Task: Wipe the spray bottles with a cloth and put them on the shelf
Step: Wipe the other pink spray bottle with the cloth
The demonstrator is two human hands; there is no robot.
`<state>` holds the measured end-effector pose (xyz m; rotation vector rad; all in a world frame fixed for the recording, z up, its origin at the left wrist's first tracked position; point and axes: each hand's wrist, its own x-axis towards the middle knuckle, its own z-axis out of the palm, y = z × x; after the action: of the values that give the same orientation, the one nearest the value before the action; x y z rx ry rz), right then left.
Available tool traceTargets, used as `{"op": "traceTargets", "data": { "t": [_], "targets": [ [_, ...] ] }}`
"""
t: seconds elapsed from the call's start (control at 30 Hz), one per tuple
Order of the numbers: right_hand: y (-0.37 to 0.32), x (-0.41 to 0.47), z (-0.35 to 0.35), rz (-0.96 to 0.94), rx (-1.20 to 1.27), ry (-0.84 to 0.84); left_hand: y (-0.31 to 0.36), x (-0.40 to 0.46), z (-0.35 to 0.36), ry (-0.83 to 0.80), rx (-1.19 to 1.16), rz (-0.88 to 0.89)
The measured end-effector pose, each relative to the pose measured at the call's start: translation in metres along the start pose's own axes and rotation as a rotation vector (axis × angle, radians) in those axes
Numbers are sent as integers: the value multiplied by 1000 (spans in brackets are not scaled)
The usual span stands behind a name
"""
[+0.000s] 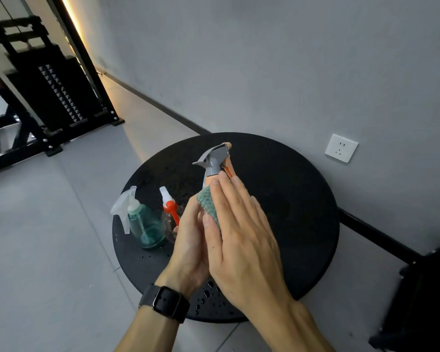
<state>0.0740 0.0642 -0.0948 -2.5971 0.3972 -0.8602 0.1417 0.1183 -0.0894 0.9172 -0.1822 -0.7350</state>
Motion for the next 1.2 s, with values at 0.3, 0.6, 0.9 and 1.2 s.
{"op": "traceTargets", "data": {
  "t": [0.3, 0.6, 0.9, 1.2],
  "targets": [
    [3, -10, 7, -1, -17, 43, 4, 6, -1, 19, 25, -47],
    [8, 3, 2, 51, 31, 8, -8, 2, 4, -28, 161, 5],
    [12, 13, 2, 70, 51, -85, -15, -4, -4, -23, 244, -68],
    [6, 2, 8, 25, 152, -86, -4, 4, -14, 40, 90, -82]
  ]
}}
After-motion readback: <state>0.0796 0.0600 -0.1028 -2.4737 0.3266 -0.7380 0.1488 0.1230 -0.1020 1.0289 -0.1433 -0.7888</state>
